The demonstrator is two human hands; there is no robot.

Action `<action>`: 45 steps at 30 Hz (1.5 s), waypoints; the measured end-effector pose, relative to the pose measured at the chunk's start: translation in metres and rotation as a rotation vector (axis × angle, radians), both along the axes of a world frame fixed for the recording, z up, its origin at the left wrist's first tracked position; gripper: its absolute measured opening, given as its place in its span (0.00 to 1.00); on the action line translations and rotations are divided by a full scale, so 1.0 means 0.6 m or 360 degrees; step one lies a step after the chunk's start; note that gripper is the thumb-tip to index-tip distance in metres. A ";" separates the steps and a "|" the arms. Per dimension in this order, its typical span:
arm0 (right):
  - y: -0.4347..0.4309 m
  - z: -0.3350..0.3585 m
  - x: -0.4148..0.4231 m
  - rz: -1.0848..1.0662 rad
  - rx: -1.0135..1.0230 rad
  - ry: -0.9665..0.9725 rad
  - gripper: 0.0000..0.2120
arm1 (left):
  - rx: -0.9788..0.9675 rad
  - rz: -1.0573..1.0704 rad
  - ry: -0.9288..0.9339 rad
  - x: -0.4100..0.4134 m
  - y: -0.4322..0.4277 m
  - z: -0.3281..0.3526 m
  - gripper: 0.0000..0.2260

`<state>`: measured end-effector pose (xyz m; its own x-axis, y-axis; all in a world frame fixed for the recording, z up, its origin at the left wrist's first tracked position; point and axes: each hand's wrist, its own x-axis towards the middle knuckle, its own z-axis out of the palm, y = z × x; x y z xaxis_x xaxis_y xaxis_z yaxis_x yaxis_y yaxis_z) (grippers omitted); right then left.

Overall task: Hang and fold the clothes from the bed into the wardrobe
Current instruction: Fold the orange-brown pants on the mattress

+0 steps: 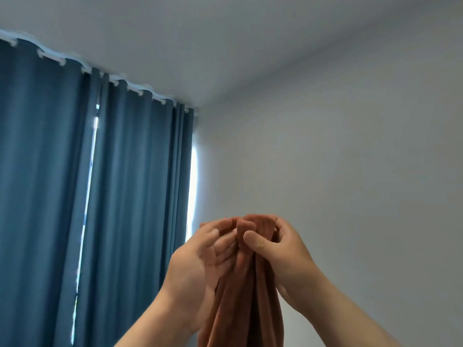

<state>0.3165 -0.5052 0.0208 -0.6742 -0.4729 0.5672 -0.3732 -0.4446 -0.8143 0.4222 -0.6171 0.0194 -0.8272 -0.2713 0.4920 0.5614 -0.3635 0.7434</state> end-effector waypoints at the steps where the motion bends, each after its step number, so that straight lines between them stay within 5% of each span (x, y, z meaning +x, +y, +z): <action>1: 0.003 -0.001 -0.001 -0.0056 -0.0013 0.0038 0.20 | -0.0032 -0.0002 0.0002 -0.003 -0.002 -0.002 0.19; 5: 0.013 0.002 -0.008 -0.0137 -0.0124 0.0024 0.12 | -0.0232 0.0157 -0.0009 -0.017 -0.015 -0.013 0.25; 8: 0.018 0.002 -0.015 0.0052 -0.0188 -0.0063 0.15 | -0.0473 0.0819 -0.0034 -0.034 -0.029 -0.046 0.21; 10: 0.018 0.000 -0.019 0.0250 -0.0217 -0.0119 0.21 | -0.0518 0.1056 -0.0252 -0.045 -0.037 -0.069 0.29; 14: 0.021 -0.009 -0.021 0.0463 -0.0134 -0.0142 0.27 | -0.0150 0.0032 -0.0505 -0.035 -0.055 -0.093 0.34; 17: 0.035 -0.012 -0.030 0.0349 0.0204 -0.0099 0.24 | -0.0097 0.0005 -0.0483 -0.023 -0.080 -0.110 0.27; 20: 0.053 -0.010 -0.031 0.0124 0.0776 0.0272 0.22 | -0.0160 0.0200 -0.0397 -0.009 -0.098 -0.114 0.15; 25: 0.019 -0.020 -0.013 -0.0047 0.1423 0.0627 0.32 | -0.0530 0.0359 -0.0387 0.011 -0.095 -0.136 0.11; 28: -0.008 -0.048 -0.016 0.0087 0.1650 0.0642 0.20 | -0.0694 0.0391 -0.0462 0.011 -0.105 -0.163 0.12; 31: -0.032 -0.098 -0.038 0.0300 0.1610 0.0480 0.09 | -0.0737 0.0381 -0.0582 0.004 -0.130 -0.192 0.13; 36: -0.067 -0.244 -0.123 0.0492 0.1411 -0.0039 0.16 | -0.0995 0.0659 -0.0708 -0.061 -0.142 -0.304 0.13; 40: -0.064 -0.413 -0.229 0.0476 0.1399 -0.0429 0.18 | -0.1377 0.1459 -0.0825 -0.158 -0.129 -0.493 0.26; 45: -0.008 -0.646 -0.402 0.0403 0.1427 -0.0995 0.22 | -0.1490 0.1378 -0.1067 -0.299 -0.030 -0.793 0.35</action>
<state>0.0756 -0.5102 -0.3666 -0.5478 -0.7044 -0.4514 0.2312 0.3911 -0.8909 0.2430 -0.6351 -0.4566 -0.7155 -0.5995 0.3588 -0.1955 0.6649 0.7209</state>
